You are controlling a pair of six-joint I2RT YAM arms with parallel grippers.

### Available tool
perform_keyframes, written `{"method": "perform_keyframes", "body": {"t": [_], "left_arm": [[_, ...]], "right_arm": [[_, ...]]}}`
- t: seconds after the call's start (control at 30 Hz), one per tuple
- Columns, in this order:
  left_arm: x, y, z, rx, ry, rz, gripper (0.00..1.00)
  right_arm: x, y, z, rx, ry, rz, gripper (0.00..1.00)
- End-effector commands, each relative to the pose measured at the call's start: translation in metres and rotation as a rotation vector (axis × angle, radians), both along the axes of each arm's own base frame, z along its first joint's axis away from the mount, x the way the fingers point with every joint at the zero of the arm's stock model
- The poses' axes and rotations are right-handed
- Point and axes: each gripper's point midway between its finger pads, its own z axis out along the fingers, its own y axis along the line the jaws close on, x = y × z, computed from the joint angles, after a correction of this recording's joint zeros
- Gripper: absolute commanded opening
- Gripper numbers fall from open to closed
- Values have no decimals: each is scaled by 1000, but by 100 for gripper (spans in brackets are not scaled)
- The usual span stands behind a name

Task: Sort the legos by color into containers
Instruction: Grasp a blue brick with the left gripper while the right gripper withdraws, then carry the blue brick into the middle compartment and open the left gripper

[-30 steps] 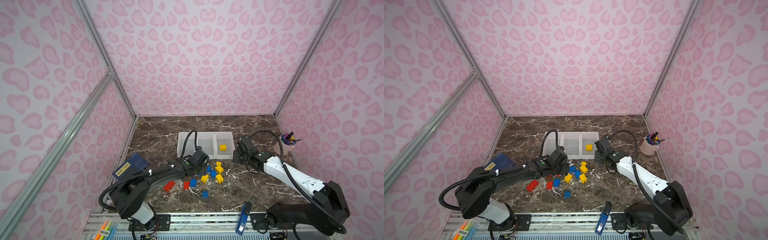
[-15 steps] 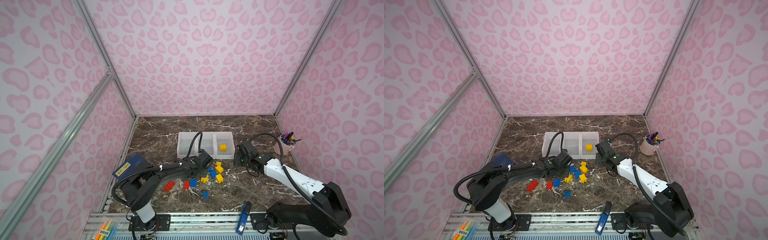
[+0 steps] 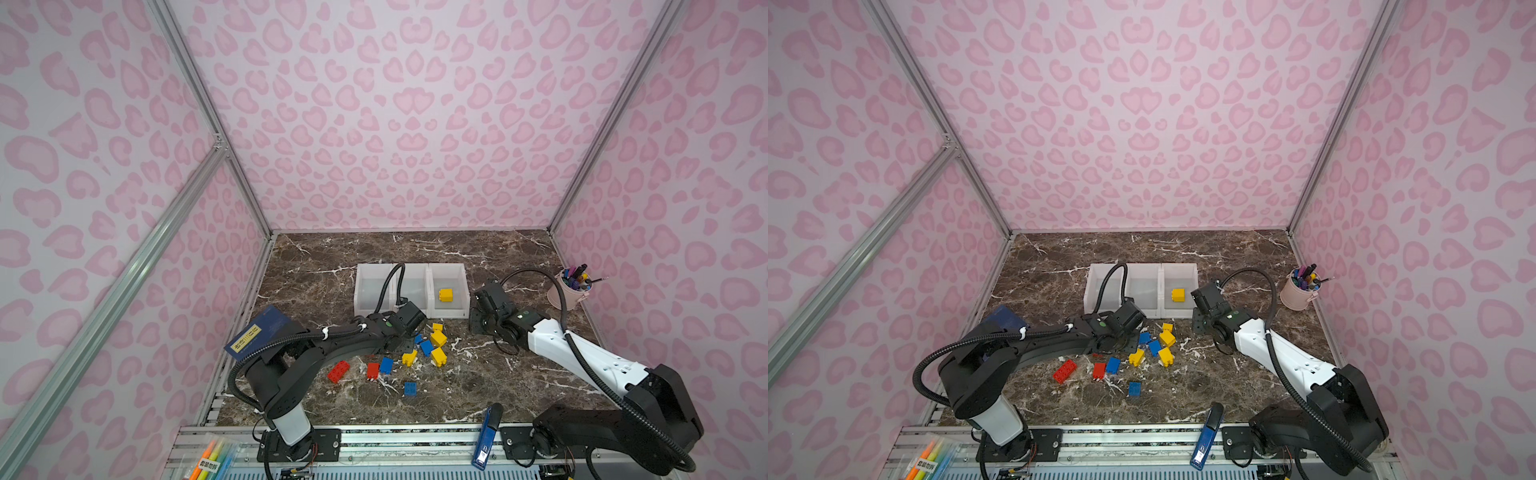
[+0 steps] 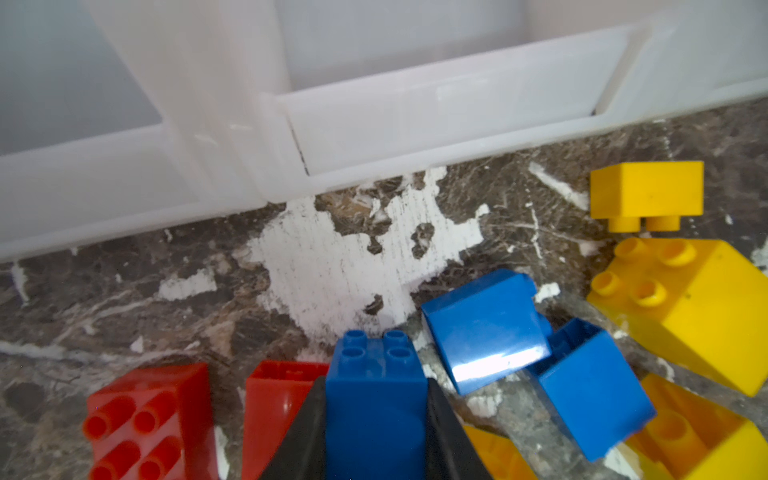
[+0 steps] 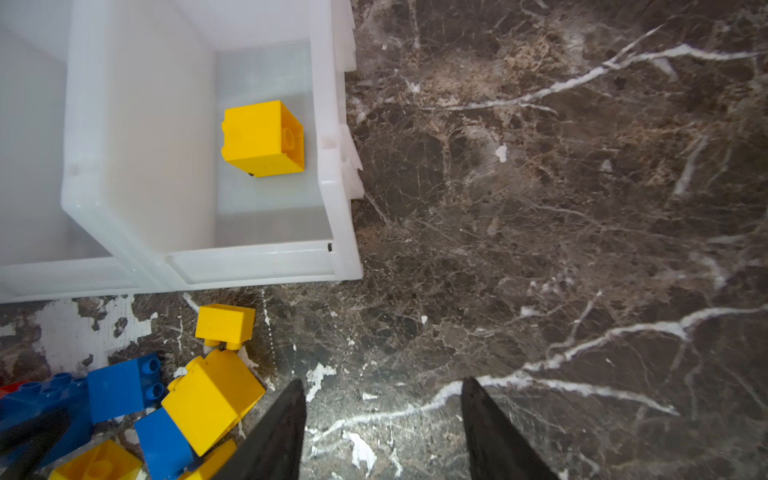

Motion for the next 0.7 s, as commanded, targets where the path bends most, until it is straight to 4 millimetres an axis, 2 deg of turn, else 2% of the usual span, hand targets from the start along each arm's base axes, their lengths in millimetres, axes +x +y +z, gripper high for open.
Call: {"method": "perform_keyframes", "body": {"t": [0.0, 0.17, 0.3, 0.37, 0.47, 0.53, 0.67], "left_arm": [[4, -3, 12, -15, -29, 1, 31], [17, -21, 51, -77, -102, -48, 31], [43, -39, 86, -105, -185, -92, 32], [61, -46, 96, -111, -210, -99, 32], [91, -56, 103, -117, -221, -99, 32], [111, -59, 100, -110, -219, -92, 32], [135, -63, 78, -84, -187, -86, 32]], "right_arm": [[0, -3, -1, -9, -5, -16, 61], [-1, -5, 2, -13, -11, -19, 60], [-2, -7, 5, -13, -20, -24, 60], [-3, -8, 5, -10, -23, -27, 60], [-6, -10, 6, -13, -24, -33, 60], [-8, -13, 9, -16, -31, -36, 60], [-11, -17, 12, -16, -44, -49, 59]]}}
